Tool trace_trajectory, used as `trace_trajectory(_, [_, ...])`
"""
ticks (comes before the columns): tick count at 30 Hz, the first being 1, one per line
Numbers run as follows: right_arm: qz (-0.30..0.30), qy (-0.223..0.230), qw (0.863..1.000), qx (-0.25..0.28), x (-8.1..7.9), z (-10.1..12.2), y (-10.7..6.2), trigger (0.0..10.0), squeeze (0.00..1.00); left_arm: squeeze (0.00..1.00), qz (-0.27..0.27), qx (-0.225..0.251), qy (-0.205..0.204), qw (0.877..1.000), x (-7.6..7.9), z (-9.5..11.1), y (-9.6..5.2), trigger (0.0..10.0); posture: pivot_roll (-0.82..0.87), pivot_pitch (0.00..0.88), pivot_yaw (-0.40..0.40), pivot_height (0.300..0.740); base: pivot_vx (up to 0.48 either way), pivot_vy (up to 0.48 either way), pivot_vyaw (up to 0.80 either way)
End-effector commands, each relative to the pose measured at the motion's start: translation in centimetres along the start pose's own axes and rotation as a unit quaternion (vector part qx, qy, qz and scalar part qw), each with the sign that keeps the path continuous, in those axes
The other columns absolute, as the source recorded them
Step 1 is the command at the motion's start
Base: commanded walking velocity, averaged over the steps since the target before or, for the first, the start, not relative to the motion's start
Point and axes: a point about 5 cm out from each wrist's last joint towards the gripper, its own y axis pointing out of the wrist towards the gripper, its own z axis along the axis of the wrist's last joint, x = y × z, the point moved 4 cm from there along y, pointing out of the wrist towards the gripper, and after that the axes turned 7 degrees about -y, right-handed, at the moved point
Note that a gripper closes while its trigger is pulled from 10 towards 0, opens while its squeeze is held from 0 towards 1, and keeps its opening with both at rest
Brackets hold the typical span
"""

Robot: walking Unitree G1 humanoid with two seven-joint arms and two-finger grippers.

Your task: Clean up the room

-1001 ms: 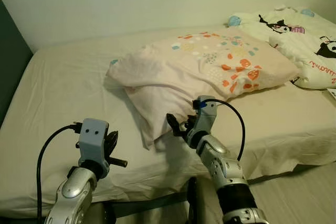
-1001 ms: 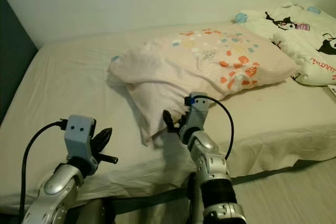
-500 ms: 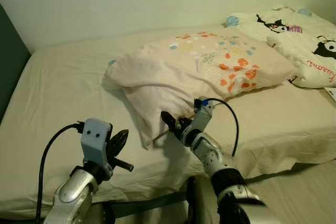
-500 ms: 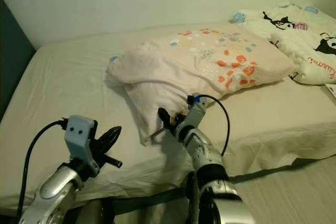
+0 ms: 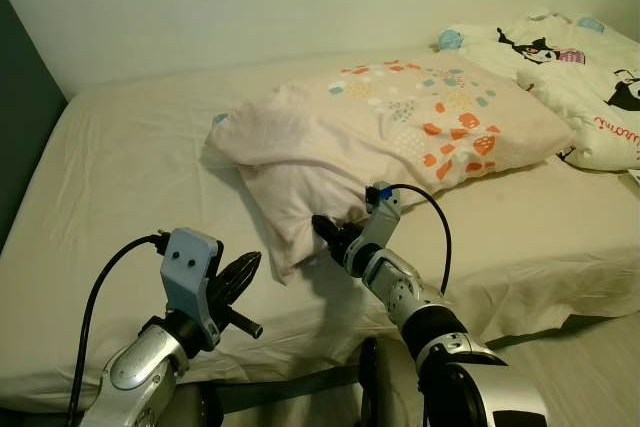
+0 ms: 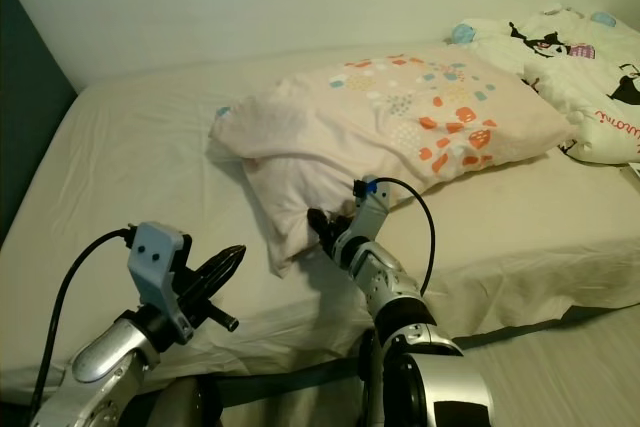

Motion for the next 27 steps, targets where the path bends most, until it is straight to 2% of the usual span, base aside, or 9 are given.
trace_trajectory(1, [0.012,-0.008,1.0,-0.009,-0.5,0.0,0.3,0.0,0.0,0.0,0.011,-0.01,0.013,1.0,-0.9,-0.2,-0.2,10.0,0.01,0.189,-0.02,0.532,0.0,0.0,0.0])
trace_trajectory(9, [0.059,-0.031,0.997,-0.033,-1.9,-0.4,0.6,0.0,0.0,0.0,0.073,0.009,0.025,0.997,-3.4,0.8,-0.1,10.0,0.01,0.183,-0.022,0.532,0.0,0.0,0.0])
trace_trajectory(11, [0.158,-0.057,0.983,-0.069,-5.4,-1.5,0.8,0.0,0.0,0.0,0.133,0.037,0.033,0.99,-6.0,2.2,-0.3,10.0,0.0,0.178,-0.025,0.532,0.0,0.0,0.0])
trace_trajectory(16, [0.214,-0.069,0.97,-0.087,-7.4,-2.2,0.6,0.0,0.0,0.0,0.168,0.048,0.037,0.984,-7.3,2.7,-0.5,10.0,-0.01,0.176,-0.027,0.532,0.0,0.0,0.0])
trace_trajectory(20, [0.375,-0.103,0.911,-0.141,-11.8,-4.3,-1.6,0.0,0.0,0.0,0.225,0.061,0.049,0.971,-9.7,3.6,-1.1,10.0,-0.01,0.175,-0.028,0.532,0.0,0.0,0.0])
trace_trajectory(21, [0.428,-0.113,0.883,-0.156,-12.8,-4.8,-3.2,0.0,0.0,0.0,0.24,0.065,0.053,0.967,-10.3,3.9,-1.2,10.0,-0.01,0.176,-0.028,0.532,0.0,0.0,0.0])
trace_trajectory(23, [0.428,-0.113,0.883,-0.156,-12.8,-4.8,-3.2,0.0,0.0,0.0,0.24,0.065,0.053,0.967,-10.3,3.9,-1.2,10.0,-0.01,0.176,-0.028,0.532,0.0,0.0,0.0])
trace_trajectory(25, [0.507,-0.141,0.83,-0.184,-13.0,-4.8,-7.2,0.0,0.0,0.0,0.253,0.071,0.052,0.963,-10.9,4.2,-1.3,10.0,-0.02,0.178,-0.026,0.532,0.0,0.0,0.0])
trace_trajectory(27, [0.526,-0.156,0.813,-0.196,-12.5,-4.7,-8.8,0.0,0.0,0.0,0.254,0.072,0.052,0.963,-11.0,4.3,-1.3,10.0,-0.02,0.179,-0.024,0.532,0.0,0.0,0.0])
